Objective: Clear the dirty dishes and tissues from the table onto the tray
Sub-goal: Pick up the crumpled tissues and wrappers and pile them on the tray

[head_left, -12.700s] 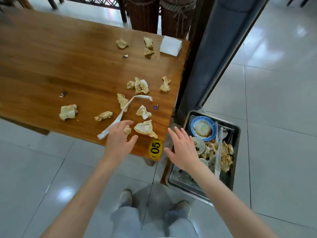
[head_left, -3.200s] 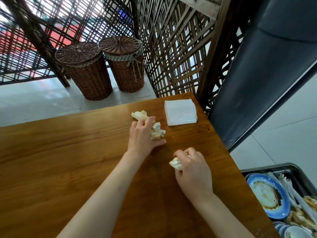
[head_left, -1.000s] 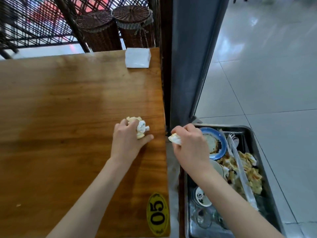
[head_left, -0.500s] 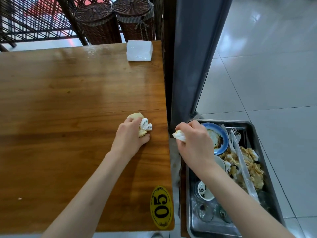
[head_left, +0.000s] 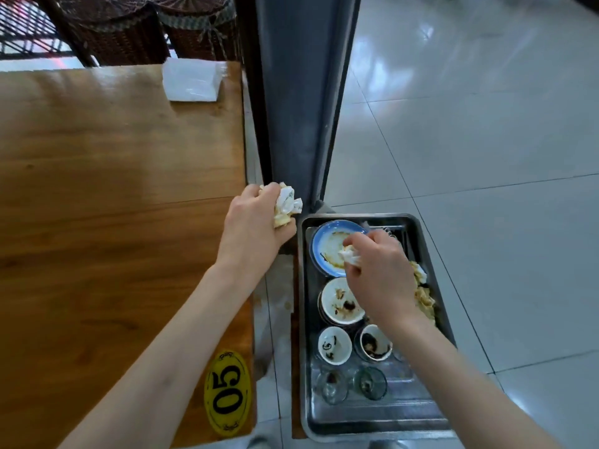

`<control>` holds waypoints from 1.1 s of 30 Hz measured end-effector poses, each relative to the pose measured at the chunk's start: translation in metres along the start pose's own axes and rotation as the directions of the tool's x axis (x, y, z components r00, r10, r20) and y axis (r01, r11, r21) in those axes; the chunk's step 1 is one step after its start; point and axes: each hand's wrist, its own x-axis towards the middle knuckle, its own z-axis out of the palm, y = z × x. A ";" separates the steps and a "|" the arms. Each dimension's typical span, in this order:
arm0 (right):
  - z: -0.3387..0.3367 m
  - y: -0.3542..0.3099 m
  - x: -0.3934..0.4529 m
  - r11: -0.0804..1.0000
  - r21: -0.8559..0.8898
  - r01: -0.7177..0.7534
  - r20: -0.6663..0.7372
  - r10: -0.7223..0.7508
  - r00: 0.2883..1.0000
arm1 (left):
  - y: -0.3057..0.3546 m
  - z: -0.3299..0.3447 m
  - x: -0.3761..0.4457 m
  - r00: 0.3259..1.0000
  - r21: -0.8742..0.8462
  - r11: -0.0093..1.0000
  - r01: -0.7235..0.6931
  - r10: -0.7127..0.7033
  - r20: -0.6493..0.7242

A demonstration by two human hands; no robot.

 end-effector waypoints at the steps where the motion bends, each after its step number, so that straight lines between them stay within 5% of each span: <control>1: 0.000 0.012 0.000 1.000 -0.012 -0.014 0.002 0.014 1.000 | 0.006 0.006 0.002 1.000 0.001 1.000 -0.001 0.001 0.000; 16: 0.048 0.170 0.008 0.988 0.055 -0.144 0.122 0.137 0.983 | 0.076 0.145 0.021 0.995 0.049 0.994 0.102 -0.102 -0.018; 33: 0.105 0.225 0.001 0.958 0.224 -0.177 0.317 0.100 0.943 | 0.068 0.213 0.003 0.978 0.085 0.974 0.209 -0.210 0.009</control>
